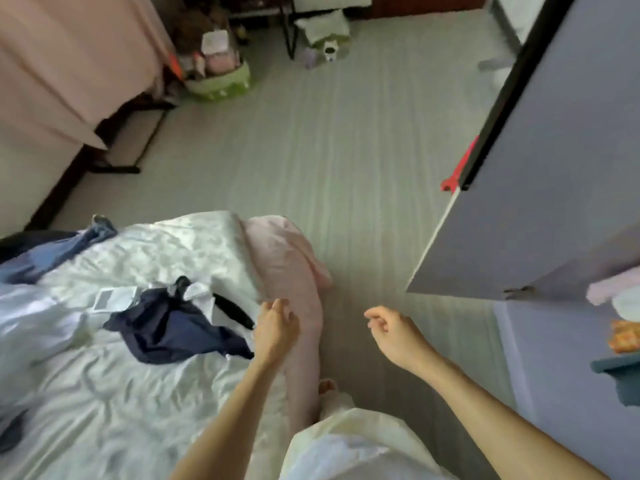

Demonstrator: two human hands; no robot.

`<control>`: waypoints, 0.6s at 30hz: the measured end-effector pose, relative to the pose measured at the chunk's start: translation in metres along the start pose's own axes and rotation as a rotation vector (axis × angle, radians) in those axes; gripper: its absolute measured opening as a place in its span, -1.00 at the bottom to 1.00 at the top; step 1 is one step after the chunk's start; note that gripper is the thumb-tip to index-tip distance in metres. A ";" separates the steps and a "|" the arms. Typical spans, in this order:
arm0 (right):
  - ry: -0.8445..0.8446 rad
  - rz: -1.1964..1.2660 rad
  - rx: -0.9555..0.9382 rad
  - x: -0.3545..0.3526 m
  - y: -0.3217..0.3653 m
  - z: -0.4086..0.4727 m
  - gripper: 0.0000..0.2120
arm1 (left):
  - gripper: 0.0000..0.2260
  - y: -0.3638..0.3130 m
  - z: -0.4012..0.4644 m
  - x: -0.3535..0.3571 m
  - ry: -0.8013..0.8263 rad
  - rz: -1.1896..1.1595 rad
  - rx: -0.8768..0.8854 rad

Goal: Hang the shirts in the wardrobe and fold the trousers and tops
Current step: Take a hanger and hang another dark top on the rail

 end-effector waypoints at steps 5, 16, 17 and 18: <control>0.220 -0.135 -0.137 0.113 0.081 0.050 -0.71 | -0.63 0.149 0.023 -0.066 -0.137 -0.074 -0.270; 0.350 -0.222 0.147 0.273 0.087 0.153 -0.59 | -0.44 0.193 0.196 -0.083 -0.030 0.280 -0.052; 0.377 -0.213 0.195 0.286 0.078 0.159 -0.53 | -0.41 0.194 0.212 -0.071 0.048 0.301 -0.066; 0.408 -0.190 0.232 0.296 0.073 0.161 -0.44 | -0.40 0.198 0.220 -0.063 0.107 0.314 -0.098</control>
Point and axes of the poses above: each hand's wrist, its own z-axis towards the middle knuckle, its own x-axis out of the palm, y = z × x, the point moved 8 cm from there along z, towards the middle knuckle, and after that the axes turned 1 degree about y, right-handed, at the moved point
